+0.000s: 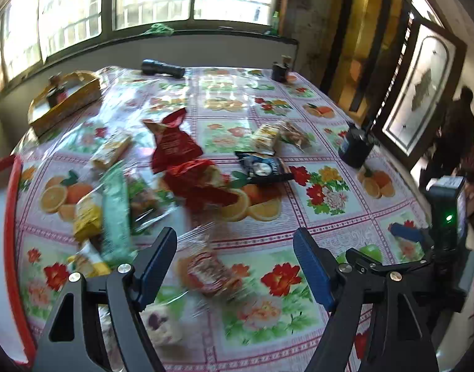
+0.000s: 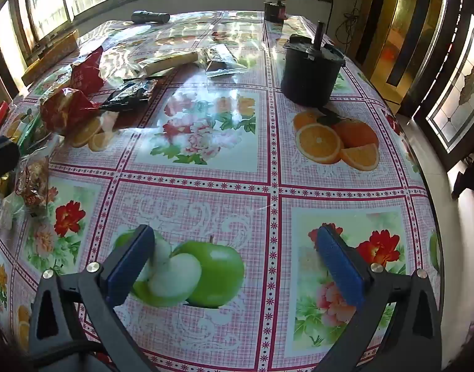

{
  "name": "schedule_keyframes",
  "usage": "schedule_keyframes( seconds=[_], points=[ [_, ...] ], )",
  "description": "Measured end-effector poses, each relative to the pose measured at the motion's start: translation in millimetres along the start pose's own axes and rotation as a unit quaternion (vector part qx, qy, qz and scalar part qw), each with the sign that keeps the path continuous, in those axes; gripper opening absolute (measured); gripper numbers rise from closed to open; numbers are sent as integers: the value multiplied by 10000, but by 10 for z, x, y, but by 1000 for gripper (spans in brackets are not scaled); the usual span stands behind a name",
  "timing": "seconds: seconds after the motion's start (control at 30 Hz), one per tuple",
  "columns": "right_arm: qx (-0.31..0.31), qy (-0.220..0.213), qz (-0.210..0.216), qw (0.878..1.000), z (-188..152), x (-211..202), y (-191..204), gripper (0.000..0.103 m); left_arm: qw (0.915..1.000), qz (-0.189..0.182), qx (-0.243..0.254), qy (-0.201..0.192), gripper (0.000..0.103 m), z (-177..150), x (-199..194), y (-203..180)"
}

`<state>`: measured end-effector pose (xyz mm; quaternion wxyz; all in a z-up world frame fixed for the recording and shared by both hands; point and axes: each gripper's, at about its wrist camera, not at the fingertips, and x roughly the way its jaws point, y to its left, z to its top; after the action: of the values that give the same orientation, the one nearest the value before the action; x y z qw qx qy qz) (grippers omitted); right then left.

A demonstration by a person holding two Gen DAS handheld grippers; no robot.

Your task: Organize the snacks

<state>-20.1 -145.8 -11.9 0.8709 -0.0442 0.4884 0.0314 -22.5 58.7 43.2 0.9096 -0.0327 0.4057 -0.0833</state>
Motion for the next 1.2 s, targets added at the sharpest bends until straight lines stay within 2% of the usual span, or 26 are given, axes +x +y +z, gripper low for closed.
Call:
schedule_keyframes(
  seconds=[0.2,0.27,0.37,0.53,0.57,0.6,0.63,0.67,0.7,0.73,0.77,0.83,0.87,0.93,1.03,1.13,1.2],
  points=[
    [0,0,0,10000,0,0,0,103,9985,62,-540,22,78,43,-156,165],
    [-1,-1,-1,10000,0,0,0,103,9985,112,-534,50,78,42,-182,150],
    [-3,0,-8,10000,0,0,3,103,9984,389,-415,53,78,-31,-262,134],
    [33,118,35,9999,56,33,19,103,9973,501,-502,184,78,-174,-321,226],
    [11,286,204,9994,104,23,36,103,9971,526,-515,215,78,-186,-327,240],
    [139,260,621,9976,137,-32,51,103,9967,546,-548,235,78,-200,-349,262],
    [551,111,1251,9905,140,-85,0,103,9967,545,-553,226,78,-200,-371,275],
    [1213,-184,2167,9685,121,-157,-108,103,9967,565,-544,204,78,-203,-400,283],
    [1531,-316,2770,9481,111,-194,-147,103,9965,616,-544,153,78,-206,-454,305],
    [1624,-271,3110,9360,129,-222,-106,103,9963,639,-561,119,78,-209,-496,329],
    [1522,-281,3075,9389,155,-263,-44,103,9961,658,-584,90,78,-214,-540,359],
    [1111,-608,2708,9543,204,-460,146,103,9950,746,-661,-3,78,-238,-656,455],
    [797,-709,2243,9687,240,-571,297,103,9944,790,-705,-26,78,-249,-691,495],
    [108,-932,1288,9872,293,-759,616,103,9926,881,-838,-64,78,-289,-776,614],
    [-523,-988,382,9930,322,-855,914,103,9898,1025,-983,-88,78,-346,-871,771],
    [-677,-964,511,9917,338,-835,1033,103,9873,1129,-1107,-144,78,-402,-968,904],
    [-731,-997,406,9915,287,-876,1099,103,9856,1202,-1172,-188,78,-438,-1028,983]
  ],
)
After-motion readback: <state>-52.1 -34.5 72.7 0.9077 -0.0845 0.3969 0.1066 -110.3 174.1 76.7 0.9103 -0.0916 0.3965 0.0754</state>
